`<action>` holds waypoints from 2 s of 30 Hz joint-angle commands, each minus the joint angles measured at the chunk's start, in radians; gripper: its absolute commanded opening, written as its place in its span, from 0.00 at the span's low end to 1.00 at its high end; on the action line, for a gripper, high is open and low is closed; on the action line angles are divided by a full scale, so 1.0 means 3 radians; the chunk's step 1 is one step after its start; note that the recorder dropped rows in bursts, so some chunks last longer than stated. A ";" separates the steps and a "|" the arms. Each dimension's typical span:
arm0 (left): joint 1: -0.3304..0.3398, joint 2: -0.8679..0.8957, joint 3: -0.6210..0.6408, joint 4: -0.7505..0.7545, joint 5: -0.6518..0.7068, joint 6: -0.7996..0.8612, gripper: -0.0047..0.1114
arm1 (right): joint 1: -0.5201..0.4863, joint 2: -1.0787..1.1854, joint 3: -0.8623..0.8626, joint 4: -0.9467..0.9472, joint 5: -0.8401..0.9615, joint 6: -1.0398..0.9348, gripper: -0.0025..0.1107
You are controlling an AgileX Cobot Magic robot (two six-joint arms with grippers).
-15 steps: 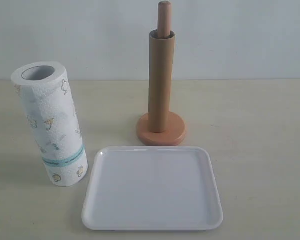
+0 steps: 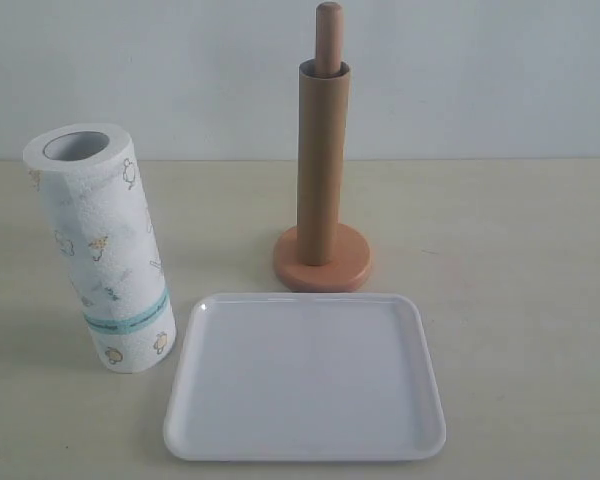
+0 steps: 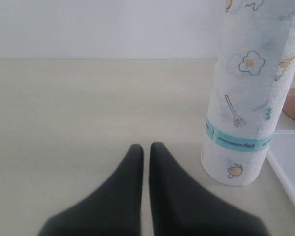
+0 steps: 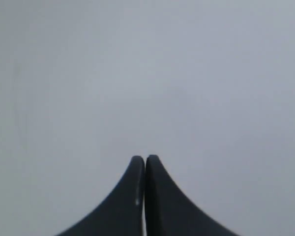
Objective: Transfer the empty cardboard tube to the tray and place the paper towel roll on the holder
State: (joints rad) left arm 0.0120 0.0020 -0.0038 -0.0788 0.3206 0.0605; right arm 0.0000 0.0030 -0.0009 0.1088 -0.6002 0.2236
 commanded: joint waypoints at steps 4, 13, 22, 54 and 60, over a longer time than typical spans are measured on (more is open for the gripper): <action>0.0018 -0.0007 0.0013 0.0000 -0.0011 0.0016 0.08 | 0.0001 0.0841 -0.1166 -0.1651 -0.0089 0.1309 0.02; 0.0018 -0.0007 0.0013 0.0000 -0.0011 0.0016 0.08 | 0.0000 0.4014 -0.1432 -0.3446 -0.1243 0.2602 0.02; 0.0018 -0.0007 0.0013 0.0000 -0.0011 0.0016 0.08 | 0.0017 0.5534 -0.1482 -0.3450 -0.2070 0.2190 0.02; 0.0018 -0.0007 0.0013 0.0000 -0.0011 0.0016 0.08 | 0.1201 0.6197 -0.2533 -0.2463 -0.1460 0.0694 0.94; 0.0018 -0.0007 0.0013 0.0000 -0.0011 0.0016 0.08 | 0.1201 0.6197 -0.2597 -0.2318 -0.1330 0.0618 0.94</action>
State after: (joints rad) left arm 0.0120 0.0020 -0.0038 -0.0788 0.3206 0.0605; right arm 0.3585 1.8623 -0.7609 -0.6040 -1.0184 0.4318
